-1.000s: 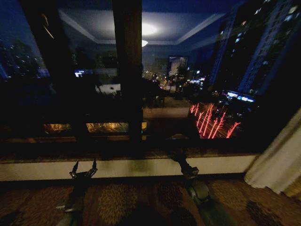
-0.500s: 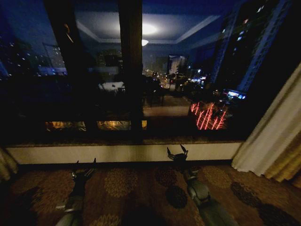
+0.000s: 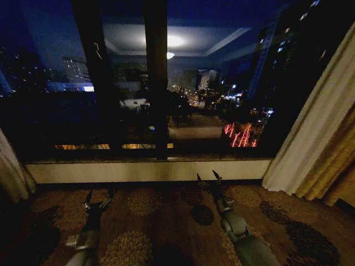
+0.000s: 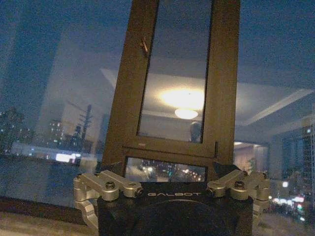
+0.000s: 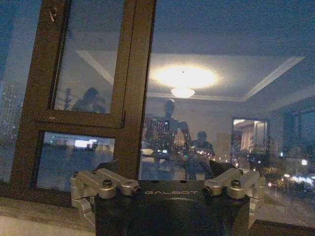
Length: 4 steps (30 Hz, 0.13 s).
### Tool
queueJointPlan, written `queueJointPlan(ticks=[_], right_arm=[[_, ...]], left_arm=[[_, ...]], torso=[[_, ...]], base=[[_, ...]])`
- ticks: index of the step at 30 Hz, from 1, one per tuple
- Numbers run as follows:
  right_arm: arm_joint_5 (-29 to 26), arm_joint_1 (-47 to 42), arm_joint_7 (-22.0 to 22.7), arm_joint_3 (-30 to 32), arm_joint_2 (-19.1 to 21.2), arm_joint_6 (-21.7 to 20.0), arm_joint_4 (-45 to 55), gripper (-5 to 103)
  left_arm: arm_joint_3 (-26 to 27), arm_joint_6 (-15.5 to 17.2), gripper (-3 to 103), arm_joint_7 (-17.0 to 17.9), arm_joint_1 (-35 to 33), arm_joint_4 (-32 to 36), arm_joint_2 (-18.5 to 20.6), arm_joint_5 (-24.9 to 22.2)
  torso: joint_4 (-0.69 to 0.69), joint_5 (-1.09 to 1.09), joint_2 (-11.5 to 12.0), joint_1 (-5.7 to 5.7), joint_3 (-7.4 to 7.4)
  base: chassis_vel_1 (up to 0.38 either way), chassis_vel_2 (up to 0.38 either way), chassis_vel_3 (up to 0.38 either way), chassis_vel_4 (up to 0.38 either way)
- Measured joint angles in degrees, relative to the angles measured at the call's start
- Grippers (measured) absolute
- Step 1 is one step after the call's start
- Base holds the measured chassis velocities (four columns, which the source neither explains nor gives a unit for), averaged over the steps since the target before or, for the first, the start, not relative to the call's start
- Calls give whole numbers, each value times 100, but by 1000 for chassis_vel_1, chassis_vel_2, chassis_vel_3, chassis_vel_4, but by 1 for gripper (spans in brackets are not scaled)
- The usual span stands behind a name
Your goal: Open the curtains by pulling them apart, changing their state from closed to fully open.
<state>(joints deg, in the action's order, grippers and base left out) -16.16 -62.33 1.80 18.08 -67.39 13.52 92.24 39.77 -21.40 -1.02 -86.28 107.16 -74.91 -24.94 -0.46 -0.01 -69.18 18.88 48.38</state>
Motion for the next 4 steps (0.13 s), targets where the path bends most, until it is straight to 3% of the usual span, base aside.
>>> queueJointPlan(ticks=[4], right_arm=[[0, 1, 0, 0, 0, 0, 0, 100]], left_arm=[[0, 0, 100, 0, 2, 0, 0, 0]], torso=[[0, 1, 4, 7, 2]], base=[[-34, 54, 43, -35]])
